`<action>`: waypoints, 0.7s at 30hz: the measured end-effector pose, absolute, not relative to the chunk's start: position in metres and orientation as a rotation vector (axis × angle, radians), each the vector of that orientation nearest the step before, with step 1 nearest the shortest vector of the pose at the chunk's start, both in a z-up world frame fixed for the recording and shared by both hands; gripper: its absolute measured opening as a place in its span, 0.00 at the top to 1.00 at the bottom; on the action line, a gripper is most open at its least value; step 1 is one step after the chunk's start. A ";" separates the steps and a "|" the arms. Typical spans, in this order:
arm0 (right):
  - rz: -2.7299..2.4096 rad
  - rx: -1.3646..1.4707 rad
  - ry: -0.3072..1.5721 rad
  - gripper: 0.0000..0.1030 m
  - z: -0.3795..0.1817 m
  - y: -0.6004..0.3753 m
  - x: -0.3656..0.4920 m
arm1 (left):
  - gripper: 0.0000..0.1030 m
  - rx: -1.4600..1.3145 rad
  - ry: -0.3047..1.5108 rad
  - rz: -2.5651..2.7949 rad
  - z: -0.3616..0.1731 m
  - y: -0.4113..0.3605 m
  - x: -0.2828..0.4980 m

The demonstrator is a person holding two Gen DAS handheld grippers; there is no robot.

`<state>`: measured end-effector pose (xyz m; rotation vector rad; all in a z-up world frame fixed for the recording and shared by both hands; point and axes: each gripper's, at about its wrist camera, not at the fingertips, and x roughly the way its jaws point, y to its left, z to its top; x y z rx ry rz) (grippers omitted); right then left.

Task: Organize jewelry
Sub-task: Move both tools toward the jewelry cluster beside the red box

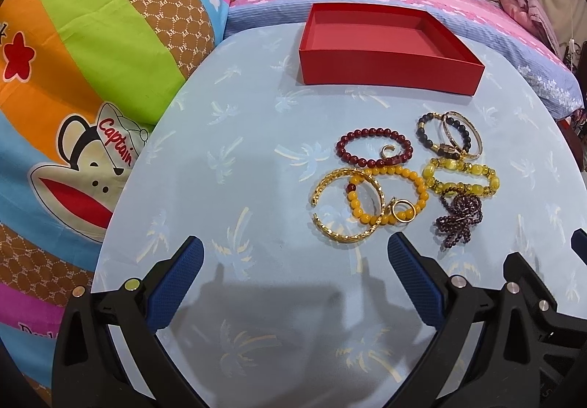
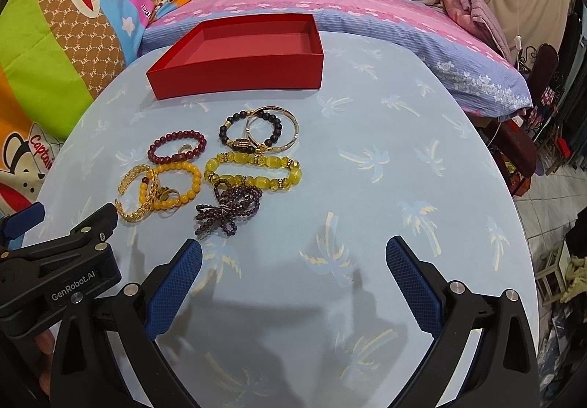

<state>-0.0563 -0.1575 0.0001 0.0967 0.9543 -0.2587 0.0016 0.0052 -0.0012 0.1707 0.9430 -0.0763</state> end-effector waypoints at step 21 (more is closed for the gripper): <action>-0.258 0.143 0.964 0.06 -0.008 -0.176 -0.046 | 0.07 0.128 0.933 -0.075 -0.012 0.019 0.019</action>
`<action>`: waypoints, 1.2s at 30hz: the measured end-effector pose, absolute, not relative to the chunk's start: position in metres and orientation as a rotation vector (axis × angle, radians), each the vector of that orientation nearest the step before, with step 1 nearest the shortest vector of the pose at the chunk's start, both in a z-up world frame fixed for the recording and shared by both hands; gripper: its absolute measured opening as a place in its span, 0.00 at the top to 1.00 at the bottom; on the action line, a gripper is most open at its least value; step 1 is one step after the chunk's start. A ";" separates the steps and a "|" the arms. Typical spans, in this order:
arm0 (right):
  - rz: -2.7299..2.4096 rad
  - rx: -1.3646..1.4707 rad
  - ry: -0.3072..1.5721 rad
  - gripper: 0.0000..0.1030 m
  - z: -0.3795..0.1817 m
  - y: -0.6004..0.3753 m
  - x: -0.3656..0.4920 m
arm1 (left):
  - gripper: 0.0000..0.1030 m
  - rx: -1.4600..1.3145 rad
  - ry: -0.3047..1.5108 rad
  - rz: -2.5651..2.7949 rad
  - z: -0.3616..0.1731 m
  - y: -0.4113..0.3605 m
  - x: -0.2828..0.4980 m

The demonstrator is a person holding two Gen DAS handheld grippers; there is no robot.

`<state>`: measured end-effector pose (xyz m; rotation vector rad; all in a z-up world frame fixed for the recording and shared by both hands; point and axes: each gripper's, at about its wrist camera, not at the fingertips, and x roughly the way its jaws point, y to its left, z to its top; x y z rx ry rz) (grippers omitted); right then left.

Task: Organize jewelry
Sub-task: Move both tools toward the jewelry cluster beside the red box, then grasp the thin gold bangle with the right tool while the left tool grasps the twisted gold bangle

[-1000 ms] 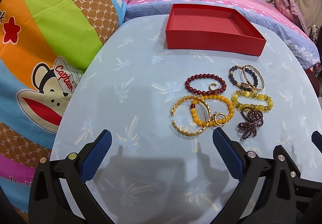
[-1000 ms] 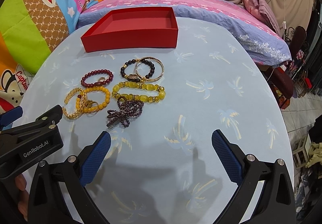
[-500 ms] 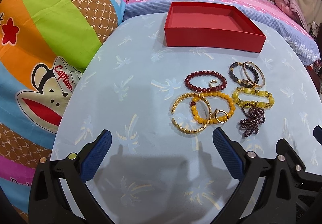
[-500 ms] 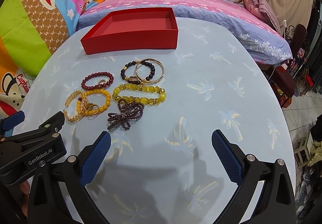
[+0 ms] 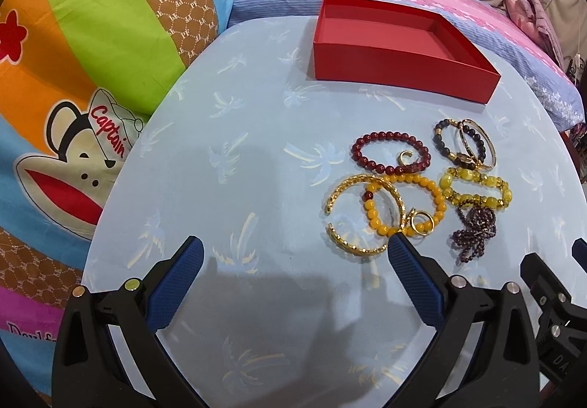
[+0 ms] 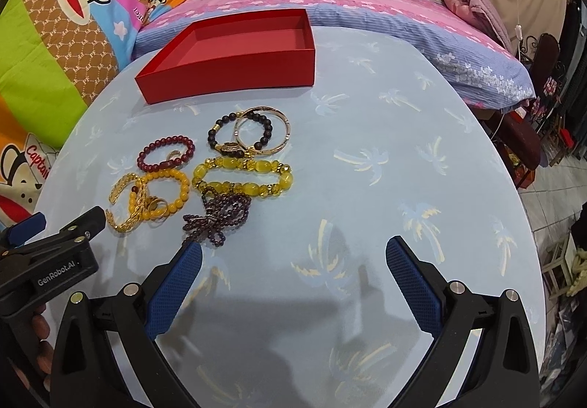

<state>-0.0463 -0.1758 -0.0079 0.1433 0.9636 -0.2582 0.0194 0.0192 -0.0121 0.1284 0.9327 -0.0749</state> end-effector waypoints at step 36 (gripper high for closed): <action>-0.260 0.153 0.987 0.06 -0.016 -0.189 -0.021 | 0.48 0.013 1.059 -0.334 -0.034 -0.004 0.050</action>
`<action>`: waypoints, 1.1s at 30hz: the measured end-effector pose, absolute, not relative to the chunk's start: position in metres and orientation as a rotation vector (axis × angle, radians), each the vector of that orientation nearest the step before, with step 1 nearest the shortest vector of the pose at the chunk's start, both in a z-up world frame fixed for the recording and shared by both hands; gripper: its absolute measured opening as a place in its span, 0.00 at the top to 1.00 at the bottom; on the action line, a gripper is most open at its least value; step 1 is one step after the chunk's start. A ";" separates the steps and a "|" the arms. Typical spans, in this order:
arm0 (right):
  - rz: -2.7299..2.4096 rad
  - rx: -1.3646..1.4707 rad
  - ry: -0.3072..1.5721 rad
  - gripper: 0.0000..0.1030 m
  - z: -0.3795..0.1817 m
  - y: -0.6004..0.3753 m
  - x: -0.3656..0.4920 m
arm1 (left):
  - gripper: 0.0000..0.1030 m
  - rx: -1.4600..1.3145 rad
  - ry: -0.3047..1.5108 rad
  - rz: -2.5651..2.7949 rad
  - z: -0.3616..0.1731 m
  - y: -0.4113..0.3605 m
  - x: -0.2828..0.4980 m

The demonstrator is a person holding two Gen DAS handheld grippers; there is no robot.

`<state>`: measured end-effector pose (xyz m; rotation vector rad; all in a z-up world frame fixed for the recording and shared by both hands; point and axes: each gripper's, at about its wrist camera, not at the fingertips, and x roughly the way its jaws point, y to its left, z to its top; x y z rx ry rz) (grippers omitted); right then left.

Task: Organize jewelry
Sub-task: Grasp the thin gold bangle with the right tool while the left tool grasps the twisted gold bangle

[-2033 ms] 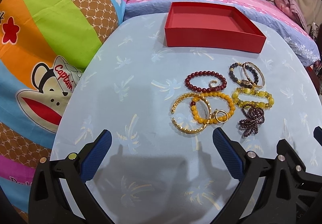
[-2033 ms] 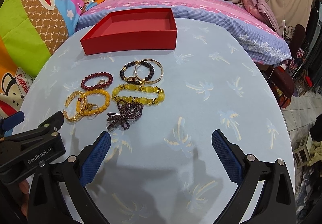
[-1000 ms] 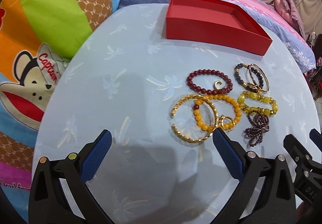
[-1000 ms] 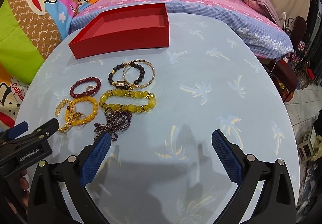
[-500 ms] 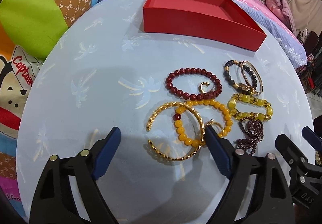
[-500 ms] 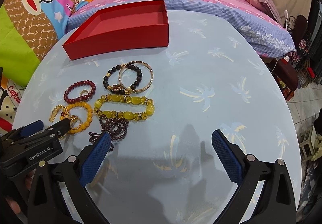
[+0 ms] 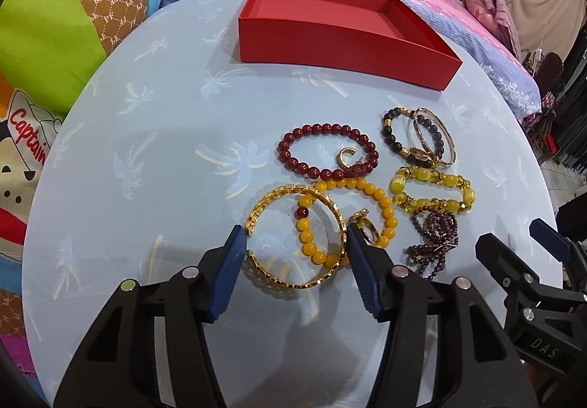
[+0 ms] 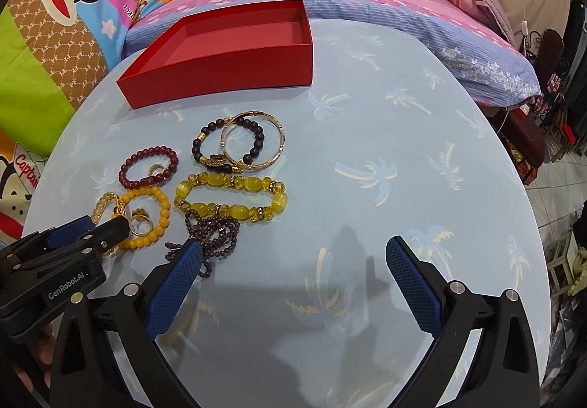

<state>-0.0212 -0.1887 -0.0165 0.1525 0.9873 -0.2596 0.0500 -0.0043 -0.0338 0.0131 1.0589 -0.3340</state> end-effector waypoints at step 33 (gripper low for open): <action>-0.176 0.157 0.960 0.48 -0.041 -0.190 0.072 | 0.48 0.102 1.002 -0.252 -0.021 -0.014 0.086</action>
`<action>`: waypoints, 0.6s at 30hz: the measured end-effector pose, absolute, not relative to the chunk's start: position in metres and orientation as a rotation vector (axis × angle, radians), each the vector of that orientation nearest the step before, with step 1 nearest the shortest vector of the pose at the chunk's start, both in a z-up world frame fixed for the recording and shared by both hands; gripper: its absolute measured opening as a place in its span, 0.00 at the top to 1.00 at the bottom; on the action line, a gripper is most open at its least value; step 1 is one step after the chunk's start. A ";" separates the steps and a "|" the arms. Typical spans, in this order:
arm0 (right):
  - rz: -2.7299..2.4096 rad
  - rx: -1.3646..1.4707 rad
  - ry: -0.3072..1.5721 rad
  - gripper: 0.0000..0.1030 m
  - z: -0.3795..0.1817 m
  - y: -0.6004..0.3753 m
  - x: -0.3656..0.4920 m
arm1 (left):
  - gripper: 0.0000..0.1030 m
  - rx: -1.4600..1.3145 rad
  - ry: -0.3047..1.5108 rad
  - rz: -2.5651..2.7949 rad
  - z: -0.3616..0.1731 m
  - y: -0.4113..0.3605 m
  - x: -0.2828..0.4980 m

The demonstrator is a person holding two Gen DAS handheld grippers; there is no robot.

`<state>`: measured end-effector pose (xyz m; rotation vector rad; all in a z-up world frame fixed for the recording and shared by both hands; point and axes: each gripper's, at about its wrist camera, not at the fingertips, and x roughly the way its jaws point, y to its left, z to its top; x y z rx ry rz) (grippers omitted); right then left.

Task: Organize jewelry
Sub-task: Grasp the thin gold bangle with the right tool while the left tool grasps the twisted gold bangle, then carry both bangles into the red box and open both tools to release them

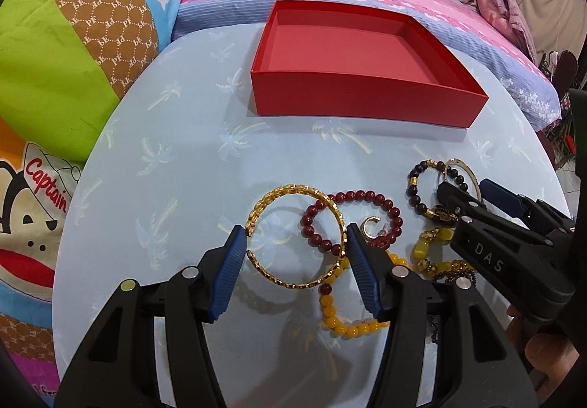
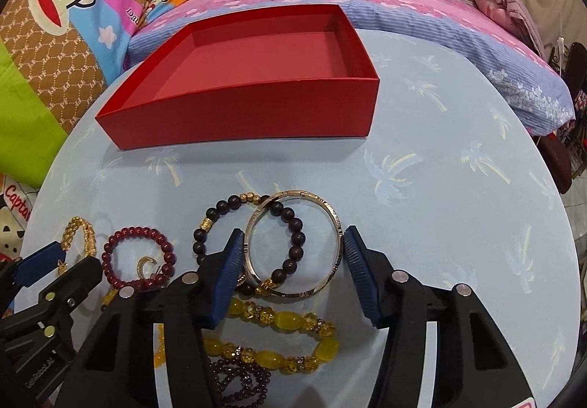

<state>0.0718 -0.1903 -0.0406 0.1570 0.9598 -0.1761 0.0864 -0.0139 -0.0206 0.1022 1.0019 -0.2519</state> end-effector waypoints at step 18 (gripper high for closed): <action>-0.119 0.169 0.855 0.48 0.018 -0.198 0.068 | 0.48 0.087 0.930 -0.282 0.017 -0.019 0.108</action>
